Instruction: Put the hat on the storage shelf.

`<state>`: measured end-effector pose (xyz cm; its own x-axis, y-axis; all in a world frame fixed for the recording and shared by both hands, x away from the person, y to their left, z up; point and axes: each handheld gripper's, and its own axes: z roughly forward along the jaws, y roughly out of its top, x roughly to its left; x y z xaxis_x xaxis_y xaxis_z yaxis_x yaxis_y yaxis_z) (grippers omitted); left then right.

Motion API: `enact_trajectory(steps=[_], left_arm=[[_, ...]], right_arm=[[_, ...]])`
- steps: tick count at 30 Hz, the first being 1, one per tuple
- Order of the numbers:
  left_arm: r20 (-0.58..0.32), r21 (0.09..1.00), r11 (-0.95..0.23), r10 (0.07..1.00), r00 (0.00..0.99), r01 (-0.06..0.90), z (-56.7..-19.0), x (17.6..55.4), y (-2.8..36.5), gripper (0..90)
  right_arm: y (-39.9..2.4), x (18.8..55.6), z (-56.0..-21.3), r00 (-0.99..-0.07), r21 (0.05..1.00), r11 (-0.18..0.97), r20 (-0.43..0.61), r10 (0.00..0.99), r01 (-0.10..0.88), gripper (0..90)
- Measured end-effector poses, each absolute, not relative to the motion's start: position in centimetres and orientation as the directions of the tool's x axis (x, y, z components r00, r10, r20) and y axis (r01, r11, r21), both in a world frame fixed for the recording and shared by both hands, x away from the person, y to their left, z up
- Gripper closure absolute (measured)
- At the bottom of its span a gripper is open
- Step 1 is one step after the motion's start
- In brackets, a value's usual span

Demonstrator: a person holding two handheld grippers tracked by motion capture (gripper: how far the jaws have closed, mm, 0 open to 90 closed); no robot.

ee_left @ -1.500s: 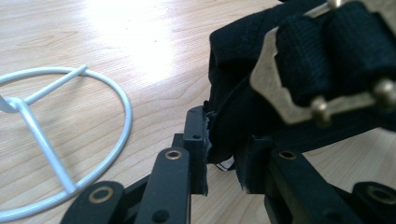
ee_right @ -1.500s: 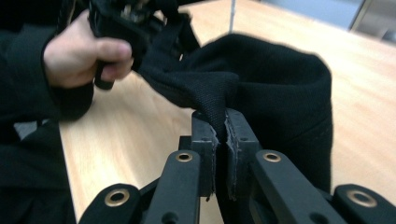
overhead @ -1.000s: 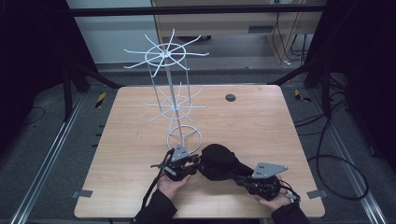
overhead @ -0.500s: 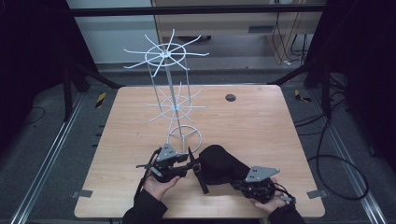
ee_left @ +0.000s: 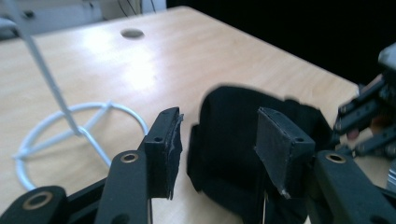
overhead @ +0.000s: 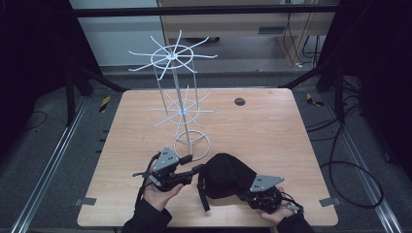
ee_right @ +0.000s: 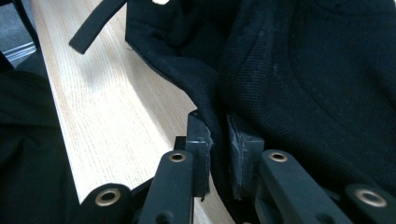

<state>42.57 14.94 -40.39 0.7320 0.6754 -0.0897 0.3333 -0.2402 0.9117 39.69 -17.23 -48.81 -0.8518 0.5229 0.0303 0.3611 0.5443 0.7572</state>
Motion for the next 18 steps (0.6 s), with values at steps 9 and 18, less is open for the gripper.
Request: enact_trajectory(steps=[9, 18], left_arm=[[-0.052, 0.902, -0.271, 0.704, 0.708, 0.335, -40.1, 41.9, 16.3, 50.4], [-0.066, 0.875, -0.282, 0.736, 0.674, 0.394, -42.6, 42.1, 18.0, 50.2]], right_arm=[[-17.0, 39.6, -48.8, -0.844, 0.75, 0.54, 0.043, 0.535, 0.381, 68.0], [-19.0, 38.2, -47.4, -0.806, 0.833, 0.401, 0.087, 0.585, 0.382, 46.5]])
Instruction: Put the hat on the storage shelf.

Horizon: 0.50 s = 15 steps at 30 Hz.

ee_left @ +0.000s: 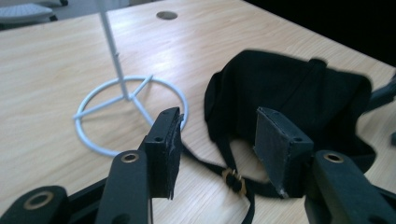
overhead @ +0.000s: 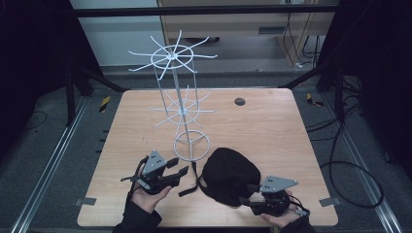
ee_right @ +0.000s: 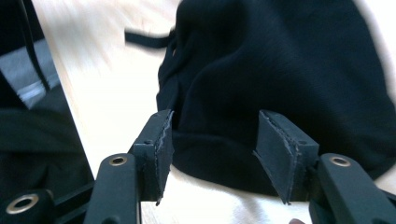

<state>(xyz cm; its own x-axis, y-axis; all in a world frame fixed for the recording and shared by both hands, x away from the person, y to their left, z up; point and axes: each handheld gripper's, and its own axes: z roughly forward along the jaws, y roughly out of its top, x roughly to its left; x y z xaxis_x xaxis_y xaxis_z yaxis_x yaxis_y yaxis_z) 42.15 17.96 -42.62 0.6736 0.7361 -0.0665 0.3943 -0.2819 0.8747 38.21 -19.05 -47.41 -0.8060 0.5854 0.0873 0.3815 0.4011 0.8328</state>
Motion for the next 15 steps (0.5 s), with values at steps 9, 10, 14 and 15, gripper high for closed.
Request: enact_trajectory(steps=[9, 10, 14, 15], left_arm=[[-0.039, 0.869, -0.273, 0.793, 0.608, 0.412, -43.3, 41.9, 21.6, 46.1], [-0.039, 0.87, -0.267, 0.799, 0.6, 0.414, -43.4, 42.0, 22.0, 45.8], [-0.018, 0.863, -0.276, 0.821, 0.57, 0.423, -43.8, 42.1, 23.4, 43.8], [-0.01, 0.861, -0.279, 0.827, 0.563, 0.425, -43.9, 42.1, 23.7, 43.0]], right_arm=[[-19.3, 39.1, -44.6, -0.773, 0.89, 0.319, 0.056, 0.632, 0.326, 43.0], [-19.0, 39.3, -44.2, -0.771, 0.891, 0.322, 0.047, 0.635, 0.32, 42.6], [-18.0, 40.3, -43.5, -0.775, 0.889, 0.335, 0.033, 0.631, 0.311, 41.5], [-17.6, 40.6, -43.5, -0.778, 0.885, 0.348, 0.026, 0.627, 0.31, 41.7]])
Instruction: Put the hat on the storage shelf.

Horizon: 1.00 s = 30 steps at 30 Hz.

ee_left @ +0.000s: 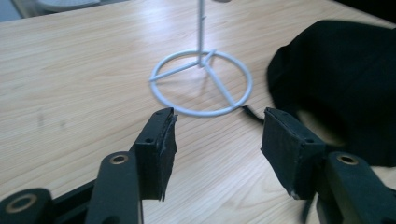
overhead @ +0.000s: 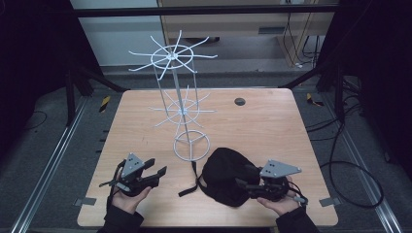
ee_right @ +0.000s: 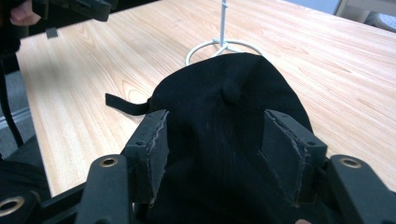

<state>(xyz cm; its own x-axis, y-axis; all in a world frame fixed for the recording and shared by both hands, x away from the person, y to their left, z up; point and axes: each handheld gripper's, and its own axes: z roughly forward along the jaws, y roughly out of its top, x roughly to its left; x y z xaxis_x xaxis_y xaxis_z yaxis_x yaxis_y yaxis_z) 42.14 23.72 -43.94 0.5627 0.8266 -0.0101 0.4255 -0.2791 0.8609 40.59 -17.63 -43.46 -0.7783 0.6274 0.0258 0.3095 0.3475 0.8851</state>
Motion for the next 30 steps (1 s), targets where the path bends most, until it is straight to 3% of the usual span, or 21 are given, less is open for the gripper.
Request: enact_trajectory(steps=[9, 17, 19, 30], left_arm=[[-0.018, 0.858, -0.248, 0.861, 0.509, 0.45, -44.7, 42.5, 25.9, 40.9], [-0.035, 0.862, -0.212, 0.88, 0.473, 0.459, -44.8, 42.7, 27.1, 41.7], [-0.039, 0.862, -0.207, 0.882, 0.469, 0.462, -44.8, 42.7, 27.3, 42.1], [-0.04, 0.866, -0.191, 0.895, 0.444, 0.462, -44.9, 42.8, 27.9, 43.1]], right_arm=[[-15.3, 42.6, -44.8, -0.787, 0.822, 0.448, 0.002, 0.617, 0.353, 52.1], [-14.8, 43.2, -45.0, -0.774, 0.773, 0.512, -0.045, 0.632, 0.373, 83.2], [-14.9, 43.1, -45.0, -0.771, 0.772, 0.519, -0.059, 0.634, 0.368, 86.9], [-17.9, 42.0, -42.7, -0.727, 0.863, 0.386, -0.033, 0.685, 0.325, 87.8]])
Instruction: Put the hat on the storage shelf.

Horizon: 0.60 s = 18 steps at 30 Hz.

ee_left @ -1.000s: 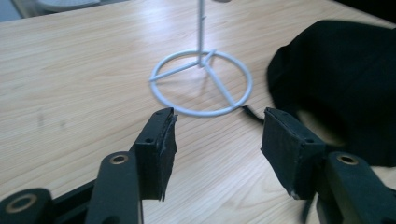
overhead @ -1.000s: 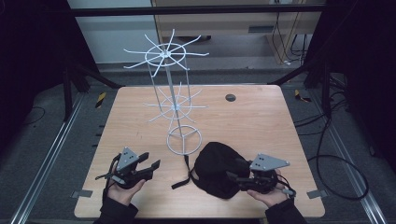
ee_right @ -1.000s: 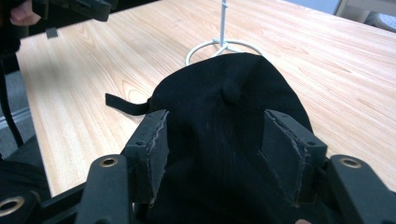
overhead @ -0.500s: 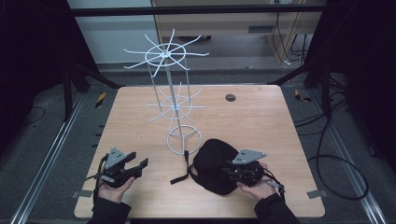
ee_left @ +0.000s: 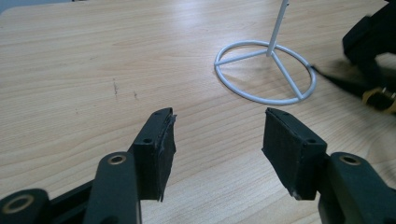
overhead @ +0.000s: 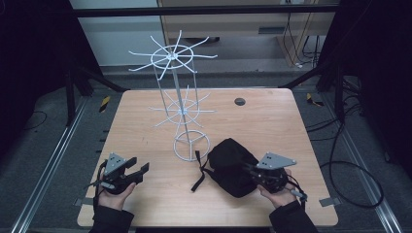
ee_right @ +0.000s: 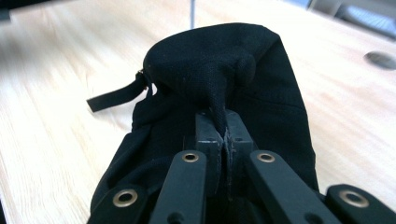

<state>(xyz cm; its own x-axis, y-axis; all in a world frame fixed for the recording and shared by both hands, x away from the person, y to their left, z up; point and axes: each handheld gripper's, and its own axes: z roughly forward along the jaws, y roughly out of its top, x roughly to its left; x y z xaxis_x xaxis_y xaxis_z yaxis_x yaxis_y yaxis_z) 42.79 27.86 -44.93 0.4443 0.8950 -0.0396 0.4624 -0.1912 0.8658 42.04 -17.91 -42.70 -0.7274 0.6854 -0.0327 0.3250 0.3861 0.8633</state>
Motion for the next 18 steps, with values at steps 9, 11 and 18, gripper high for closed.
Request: enact_trajectory(steps=[9, 11, 18], left_arm=[[-0.033, 0.868, -0.188, 0.901, 0.432, 0.46, -45.0, 42.8, 28.1, 42.7], [-0.035, 0.868, -0.186, 0.903, 0.429, 0.46, -45.0, 42.8, 28.1, 42.6], [-0.034, 0.869, -0.183, 0.905, 0.424, 0.459, -45.0, 42.8, 28.2, 42.4]], right_arm=[[-20.7, 41.0, -40.1, -0.673, 0.943, 0.214, 0.014, 0.74, 0.255, 87.8], [-21.3, 40.7, -39.5, -0.66, 0.954, 0.18, 0.024, 0.751, 0.24, 87.8], [-22.9, 39.9, -37.9, -0.613, 0.981, 0.074, 0.053, 0.788, 0.181, 87.8]])
